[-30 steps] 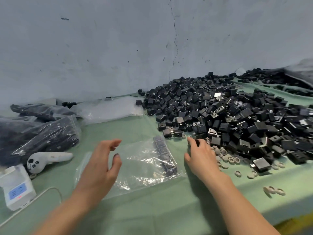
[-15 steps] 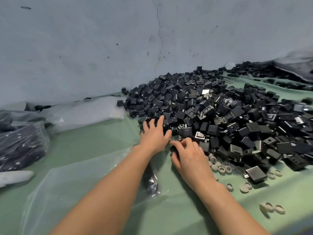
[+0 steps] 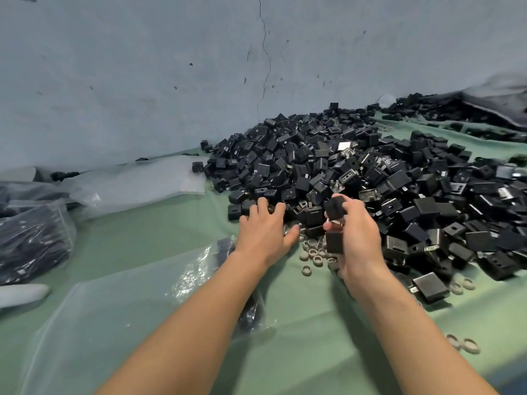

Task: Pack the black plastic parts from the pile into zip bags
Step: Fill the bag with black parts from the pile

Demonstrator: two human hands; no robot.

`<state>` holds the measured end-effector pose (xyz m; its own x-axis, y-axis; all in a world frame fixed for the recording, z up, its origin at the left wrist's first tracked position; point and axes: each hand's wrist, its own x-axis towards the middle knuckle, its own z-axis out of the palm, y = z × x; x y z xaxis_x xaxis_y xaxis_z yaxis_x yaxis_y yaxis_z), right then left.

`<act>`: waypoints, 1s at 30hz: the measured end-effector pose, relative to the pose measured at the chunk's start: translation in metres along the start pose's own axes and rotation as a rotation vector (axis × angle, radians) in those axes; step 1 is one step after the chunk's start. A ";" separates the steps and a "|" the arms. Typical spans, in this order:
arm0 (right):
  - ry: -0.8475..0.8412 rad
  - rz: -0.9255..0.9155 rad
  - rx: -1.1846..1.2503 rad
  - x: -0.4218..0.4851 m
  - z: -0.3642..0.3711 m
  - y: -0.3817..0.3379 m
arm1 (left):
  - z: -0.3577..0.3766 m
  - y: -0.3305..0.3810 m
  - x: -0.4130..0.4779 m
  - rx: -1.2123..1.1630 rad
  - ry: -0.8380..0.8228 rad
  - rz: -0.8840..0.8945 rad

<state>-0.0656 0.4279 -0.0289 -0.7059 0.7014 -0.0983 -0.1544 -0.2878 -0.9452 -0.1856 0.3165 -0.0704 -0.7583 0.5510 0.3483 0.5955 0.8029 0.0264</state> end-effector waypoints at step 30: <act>-0.230 0.433 0.741 -0.064 0.073 0.000 | -0.128 -0.069 -0.098 -2.538 -0.091 -1.009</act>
<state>-0.0711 0.3358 0.0004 -0.9153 0.3079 -0.2596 -0.1934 -0.9015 -0.3872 -0.1189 0.1777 0.0133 -0.7885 0.4879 -0.3746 -0.6098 -0.6999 0.3719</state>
